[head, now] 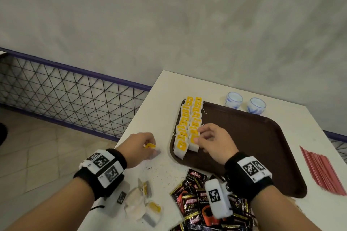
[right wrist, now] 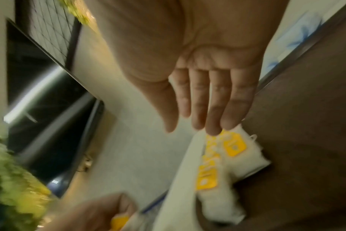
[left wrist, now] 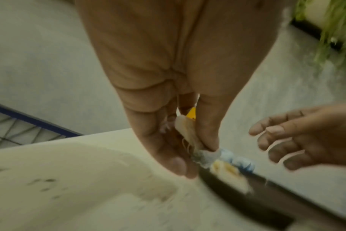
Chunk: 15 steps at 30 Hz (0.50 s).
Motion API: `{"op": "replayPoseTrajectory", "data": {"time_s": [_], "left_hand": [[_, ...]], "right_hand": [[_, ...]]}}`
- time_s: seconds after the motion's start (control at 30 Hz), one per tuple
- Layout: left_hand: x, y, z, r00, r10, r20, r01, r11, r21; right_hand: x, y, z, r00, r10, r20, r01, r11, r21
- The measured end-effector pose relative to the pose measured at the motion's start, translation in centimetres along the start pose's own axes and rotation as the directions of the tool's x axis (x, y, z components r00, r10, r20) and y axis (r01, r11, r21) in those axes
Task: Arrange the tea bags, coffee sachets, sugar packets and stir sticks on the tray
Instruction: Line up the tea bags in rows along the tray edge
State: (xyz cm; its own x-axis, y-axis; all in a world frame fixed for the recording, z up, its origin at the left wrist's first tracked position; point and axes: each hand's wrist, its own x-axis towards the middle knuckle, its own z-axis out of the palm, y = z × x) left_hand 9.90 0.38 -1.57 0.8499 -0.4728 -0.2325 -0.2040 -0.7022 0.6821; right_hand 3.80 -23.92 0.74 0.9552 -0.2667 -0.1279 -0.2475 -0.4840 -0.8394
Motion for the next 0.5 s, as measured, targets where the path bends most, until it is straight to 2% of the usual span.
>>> {"op": "replayPoseTrajectory", "data": {"time_s": [0.1,0.23,0.33,0.5], "left_hand": [[-1.3,1.9,-0.5,0.995,0.104,-0.003,-0.099,0.943,-0.319],[-2.8,4.1,-0.2,0.973,0.230,0.003,-0.204,0.869,-0.451],[-3.5,5.2,0.4,0.956,0.292,-0.008,-0.264,0.853,-0.451],[-4.0,5.8,1.0,0.949,0.294,-0.113,-0.312,0.925,-0.216]], "right_hand": [[-2.3,-1.1,1.2,0.975,-0.065,0.211,0.035,0.989,0.143],[-4.6,-2.2,3.2,0.928,-0.021,0.372,-0.148,0.895,0.420],[-5.5,-1.8,3.4,0.929,-0.051,0.366,-0.142,0.865,0.482],[-6.2,-0.8,3.0,0.975,-0.051,0.216,-0.068,0.857,0.511]]}}
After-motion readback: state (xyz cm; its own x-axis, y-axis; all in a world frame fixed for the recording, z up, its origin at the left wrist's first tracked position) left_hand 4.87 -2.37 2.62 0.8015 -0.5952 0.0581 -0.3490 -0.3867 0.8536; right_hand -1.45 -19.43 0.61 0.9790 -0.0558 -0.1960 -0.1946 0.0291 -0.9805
